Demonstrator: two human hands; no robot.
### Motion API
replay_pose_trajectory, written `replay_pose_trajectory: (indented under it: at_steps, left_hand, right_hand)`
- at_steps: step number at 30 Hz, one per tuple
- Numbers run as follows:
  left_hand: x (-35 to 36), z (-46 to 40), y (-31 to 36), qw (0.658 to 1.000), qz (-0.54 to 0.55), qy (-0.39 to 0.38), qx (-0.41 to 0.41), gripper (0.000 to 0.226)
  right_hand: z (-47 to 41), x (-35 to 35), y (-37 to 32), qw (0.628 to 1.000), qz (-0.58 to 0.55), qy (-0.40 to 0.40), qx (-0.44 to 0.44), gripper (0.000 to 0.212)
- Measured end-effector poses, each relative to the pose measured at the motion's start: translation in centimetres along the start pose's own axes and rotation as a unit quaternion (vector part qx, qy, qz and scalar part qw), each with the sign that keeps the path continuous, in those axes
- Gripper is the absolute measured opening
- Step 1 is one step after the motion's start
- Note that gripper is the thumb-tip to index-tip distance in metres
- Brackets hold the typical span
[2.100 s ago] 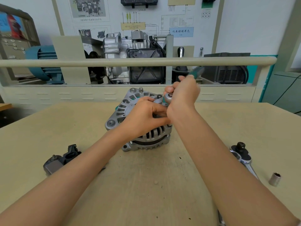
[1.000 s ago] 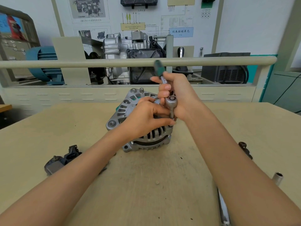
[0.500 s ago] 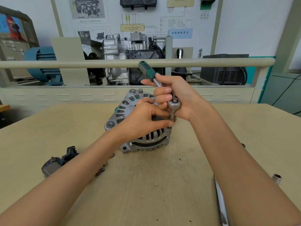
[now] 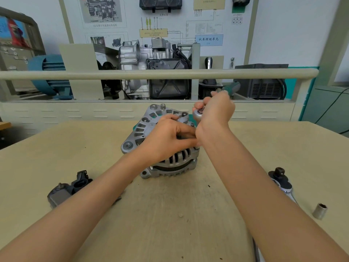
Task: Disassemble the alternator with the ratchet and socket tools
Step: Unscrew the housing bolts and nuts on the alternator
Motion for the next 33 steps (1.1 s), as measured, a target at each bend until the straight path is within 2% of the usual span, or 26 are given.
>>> replay_pose_trajectory:
  at_steps: [2, 4, 6, 8, 11, 13, 15, 16, 18, 20, 22, 25, 27, 29, 33]
  left_hand:
    - [0.1, 0.0, -0.3, 1.000, 0.001, -0.006, -0.003, 0.004]
    - [0.0, -0.1, -0.2, 1.000, -0.006, -0.005, -0.009, 0.013]
    - [0.0, 0.0, -0.1, 1.000, -0.001, -0.014, 0.000, 0.013]
    - [0.0, 0.0, -0.1, 1.000, -0.002, -0.022, 0.004, 0.011]
    - [-0.1, 0.1, 0.1, 1.000, -0.006, -0.011, 0.003, 0.010]
    - [-0.1, 0.1, 0.3, 1.000, -0.005, -0.010, 0.005, 0.008]
    - [-0.1, 0.2, 0.4, 1.000, -0.002, -0.013, 0.009, 0.009]
    - [-0.2, 0.2, 0.5, 1.000, -0.003, -0.007, 0.009, 0.021]
    - [-0.4, 0.2, 0.7, 1.000, -0.014, 0.012, 0.009, 0.043]
    - [-0.3, 0.1, 0.6, 1.000, -0.019, 0.013, 0.005, 0.048]
    - [-0.2, 0.0, 0.2, 1.000, -0.014, 0.013, 0.002, 0.041]
    - [0.0, 0.0, 0.0, 1.000, -0.001, 0.003, -0.005, 0.008]
    - [-0.1, 0.1, -0.1, 1.000, 0.001, 0.002, -0.012, 0.009]
    - [0.0, 0.0, -0.1, 1.000, -0.004, -0.007, -0.007, 0.006]
    - [0.0, 0.1, 0.0, 1.000, -0.001, -0.019, -0.008, 0.012]
  right_hand:
    - [0.2, 0.9, 0.2, 0.995, 0.033, -0.086, 0.041, 0.023]
    - [0.7, 1.9, 0.6, 0.967, 0.108, -0.211, 0.093, 0.027]
    - [1.5, 2.4, 0.9, 0.920, 0.183, -0.324, 0.125, 0.030]
    - [2.0, 2.5, 1.0, 0.890, 0.206, -0.380, 0.144, 0.031]
    - [2.0, 2.5, 0.9, 0.894, 0.187, -0.378, 0.152, 0.032]
    - [1.8, 2.6, 0.9, 0.920, 0.174, -0.324, 0.133, 0.030]
    - [1.3, 2.2, 0.7, 0.966, 0.121, -0.214, 0.082, 0.027]
    - [1.0, 1.7, 0.4, 0.986, 0.079, -0.144, 0.041, 0.025]
    - [0.7, 0.3, -0.3, 0.999, 0.007, -0.017, -0.039, 0.025]
    - [0.5, -0.2, -0.4, 0.997, -0.022, 0.031, -0.062, 0.027]
    - [0.1, 0.0, -0.2, 0.999, -0.020, 0.009, -0.035, 0.027]
    - [0.2, 1.0, 0.3, 0.992, 0.046, -0.107, 0.039, 0.026]
    - [0.7, 1.7, 0.5, 0.964, 0.116, -0.220, 0.092, 0.029]
    - [1.2, 2.0, 0.6, 0.934, 0.157, -0.297, 0.120, 0.031]
    - [1.6, 2.1, 0.7, 0.912, 0.159, -0.350, 0.145, 0.033]
Point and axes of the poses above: each hand's wrist, its own z-axis away from the middle knuckle, its own x-axis out of the palm, y = z × x, the point moved 6 cm from there along -z, towards the middle knuckle, and after that the axes turned 11 degrees about z, right-handed, at the moved point
